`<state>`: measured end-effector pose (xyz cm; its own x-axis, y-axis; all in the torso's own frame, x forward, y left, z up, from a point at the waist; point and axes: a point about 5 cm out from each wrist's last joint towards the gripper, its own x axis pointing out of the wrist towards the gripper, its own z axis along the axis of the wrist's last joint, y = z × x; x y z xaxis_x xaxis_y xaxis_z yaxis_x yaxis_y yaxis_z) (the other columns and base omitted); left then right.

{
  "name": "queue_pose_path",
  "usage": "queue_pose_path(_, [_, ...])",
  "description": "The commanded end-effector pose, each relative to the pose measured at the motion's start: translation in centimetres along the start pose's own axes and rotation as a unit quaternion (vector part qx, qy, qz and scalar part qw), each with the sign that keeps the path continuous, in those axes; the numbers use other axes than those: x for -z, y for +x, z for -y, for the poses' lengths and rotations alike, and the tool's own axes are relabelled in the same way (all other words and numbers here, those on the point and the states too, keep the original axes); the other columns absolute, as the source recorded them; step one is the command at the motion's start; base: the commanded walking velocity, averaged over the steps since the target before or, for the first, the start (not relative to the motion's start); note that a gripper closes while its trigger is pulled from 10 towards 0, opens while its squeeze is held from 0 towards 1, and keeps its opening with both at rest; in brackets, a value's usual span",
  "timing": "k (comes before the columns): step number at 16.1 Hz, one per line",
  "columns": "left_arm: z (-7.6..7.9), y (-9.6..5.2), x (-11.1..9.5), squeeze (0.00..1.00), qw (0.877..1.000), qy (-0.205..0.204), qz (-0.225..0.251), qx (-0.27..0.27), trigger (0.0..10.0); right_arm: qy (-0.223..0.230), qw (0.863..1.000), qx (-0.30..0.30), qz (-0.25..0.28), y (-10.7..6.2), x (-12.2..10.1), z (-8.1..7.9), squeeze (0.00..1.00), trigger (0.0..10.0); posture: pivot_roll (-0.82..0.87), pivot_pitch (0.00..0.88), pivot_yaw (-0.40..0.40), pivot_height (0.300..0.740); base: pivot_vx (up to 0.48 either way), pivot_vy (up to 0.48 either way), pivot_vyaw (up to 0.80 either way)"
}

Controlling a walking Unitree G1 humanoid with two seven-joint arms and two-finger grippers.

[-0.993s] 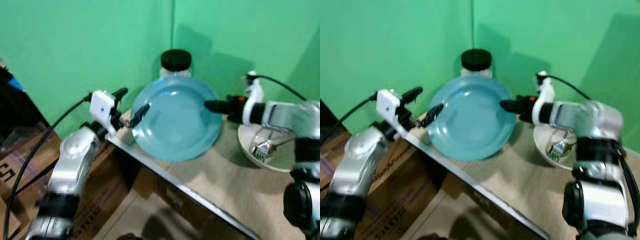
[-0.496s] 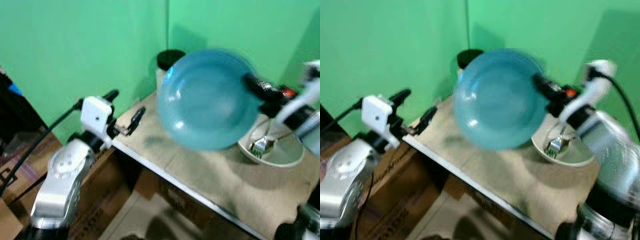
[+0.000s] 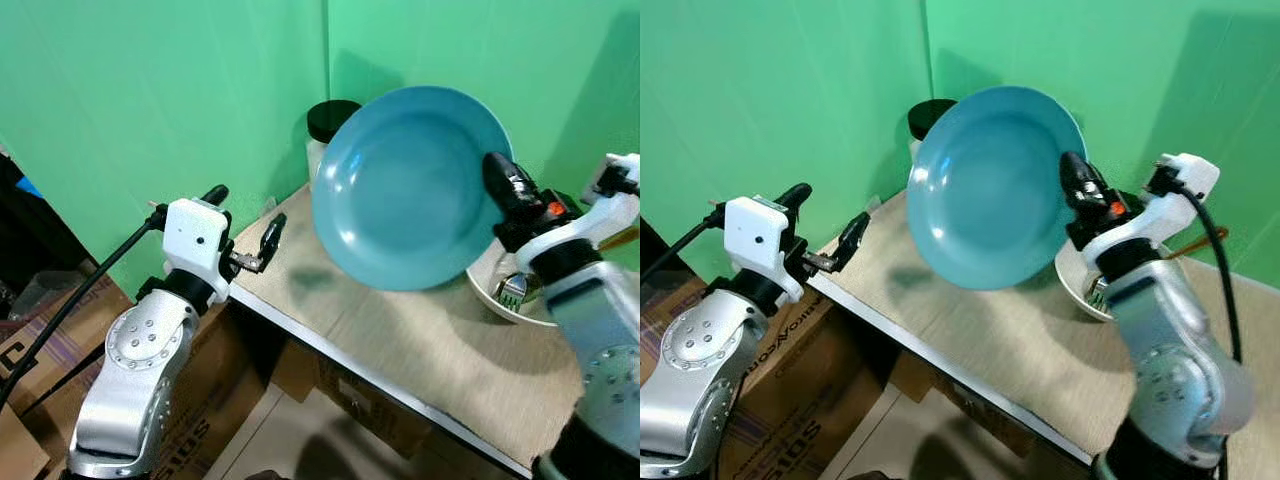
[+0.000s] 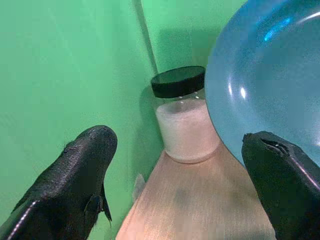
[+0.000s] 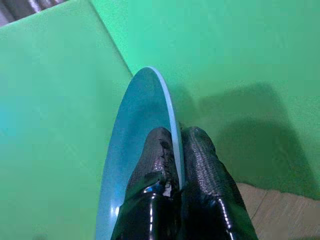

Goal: Setting the table

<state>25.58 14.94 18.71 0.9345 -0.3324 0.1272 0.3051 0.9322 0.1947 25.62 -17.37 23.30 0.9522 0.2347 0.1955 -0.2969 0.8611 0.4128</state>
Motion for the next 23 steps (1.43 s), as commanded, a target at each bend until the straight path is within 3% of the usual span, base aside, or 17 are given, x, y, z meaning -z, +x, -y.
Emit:
queue_pose_path(1, [-0.1,-0.2,-0.3,0.0,1.0,0.008,-0.001,-0.015,10.0,-0.022,0.999,-0.027,0.012,0.1,0.0,-1.5,0.0,0.0,-0.07,0.0,0.089,0.74,0.0,0.0,0.0])
queue_pose_path(3, [0.0,-0.5,-0.2,0.0,0.999,-0.013,-0.014,-0.032,10.0,-0.044,0.998,-0.041,0.01,0.0,0.7,-2.1,0.0,0.0,-0.07,0.0,0.085,0.74,0.0,0.0,0.0])
queue_pose_path(5, [0.1,-0.7,-0.4,0.0,0.999,-0.014,-0.017,-0.039,10.0,-0.049,0.998,-0.044,0.012,0.1,1.1,-2.7,0.0,4.5,-0.07,0.0,0.08,0.74,0.0,0.0,0.0])
queue_pose_path(6, [0.2,-0.7,-0.5,0.0,0.999,-0.013,-0.018,-0.041,10.0,-0.05,0.998,-0.04,0.014,0.3,1.3,-3.0,0.0,10.0,-0.07,0.0,0.076,0.74,0.0,0.0,0.0])
queue_pose_path(14, [0.0,-0.6,-0.7,0.0,0.998,-0.014,-0.026,-0.054,10.0,-0.064,0.997,-0.03,0.02,1.0,2.5,-3.5,0.0,10.0,-0.06,0.0,0.07,0.74,-0.13,0.0,0.0])
queue_pose_path(23, [0.2,-0.5,-0.7,0.0,0.998,-0.011,-0.027,-0.048,10.0,-0.039,0.998,-0.027,0.039,1.5,2.0,-3.6,0.0,10.0,-0.06,0.0,0.066,0.74,0.0,0.0,0.0])
